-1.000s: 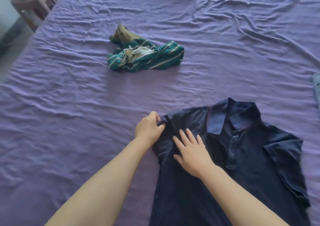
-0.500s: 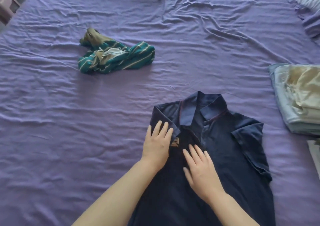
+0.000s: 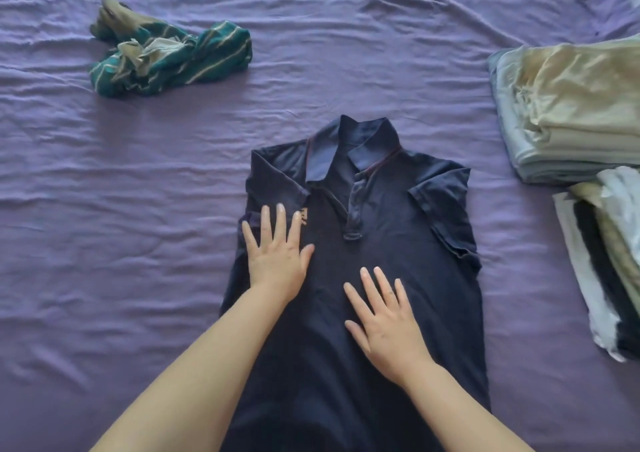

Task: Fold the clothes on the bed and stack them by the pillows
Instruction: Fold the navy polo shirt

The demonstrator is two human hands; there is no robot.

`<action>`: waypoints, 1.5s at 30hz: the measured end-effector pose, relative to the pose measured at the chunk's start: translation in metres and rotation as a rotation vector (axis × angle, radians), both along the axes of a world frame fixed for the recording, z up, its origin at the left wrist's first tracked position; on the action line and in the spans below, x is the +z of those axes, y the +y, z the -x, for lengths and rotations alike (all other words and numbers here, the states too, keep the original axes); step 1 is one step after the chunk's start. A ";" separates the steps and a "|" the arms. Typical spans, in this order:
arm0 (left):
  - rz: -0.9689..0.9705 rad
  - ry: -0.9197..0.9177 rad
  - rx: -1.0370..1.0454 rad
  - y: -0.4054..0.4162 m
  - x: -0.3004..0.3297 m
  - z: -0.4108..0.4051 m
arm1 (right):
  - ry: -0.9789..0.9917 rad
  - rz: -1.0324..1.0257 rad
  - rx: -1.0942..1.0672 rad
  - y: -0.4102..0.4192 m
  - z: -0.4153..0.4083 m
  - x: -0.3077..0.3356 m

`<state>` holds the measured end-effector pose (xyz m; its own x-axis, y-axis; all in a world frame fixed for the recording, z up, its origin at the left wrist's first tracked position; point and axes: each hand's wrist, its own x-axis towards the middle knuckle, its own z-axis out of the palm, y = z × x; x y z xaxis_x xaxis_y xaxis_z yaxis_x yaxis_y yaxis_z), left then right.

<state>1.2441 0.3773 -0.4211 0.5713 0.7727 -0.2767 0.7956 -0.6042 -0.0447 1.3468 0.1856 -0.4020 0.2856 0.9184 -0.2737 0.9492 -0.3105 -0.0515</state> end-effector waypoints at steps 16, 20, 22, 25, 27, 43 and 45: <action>0.231 -0.127 -0.443 -0.220 0.036 0.120 | 0.182 -0.080 0.089 -0.155 0.078 -0.002; 0.175 -0.024 -0.622 -0.216 0.027 0.139 | 0.190 -0.232 0.049 -0.163 0.086 -0.014; 0.143 0.045 -0.693 -0.217 0.026 0.143 | 0.206 -0.244 0.042 -0.165 0.088 -0.014; 0.095 0.050 -0.708 -0.220 0.020 0.142 | 0.218 -0.234 0.034 -0.165 0.091 -0.017; 0.055 0.004 -0.709 -0.221 0.012 0.141 | 0.193 -0.209 0.042 -0.166 0.096 -0.019; 0.586 -0.270 -0.355 -0.165 0.052 0.116 | 0.403 -0.201 -0.256 -0.148 0.090 0.018; 0.595 -0.277 -0.266 -0.145 0.062 0.103 | 0.524 -0.152 -0.365 -0.136 0.064 0.031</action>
<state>1.1413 0.2319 -0.3591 0.8302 0.3597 -0.4259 0.5518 -0.6387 0.5362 1.2833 0.0498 -0.3712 0.4500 0.8273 -0.3364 0.6214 -0.5606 -0.5474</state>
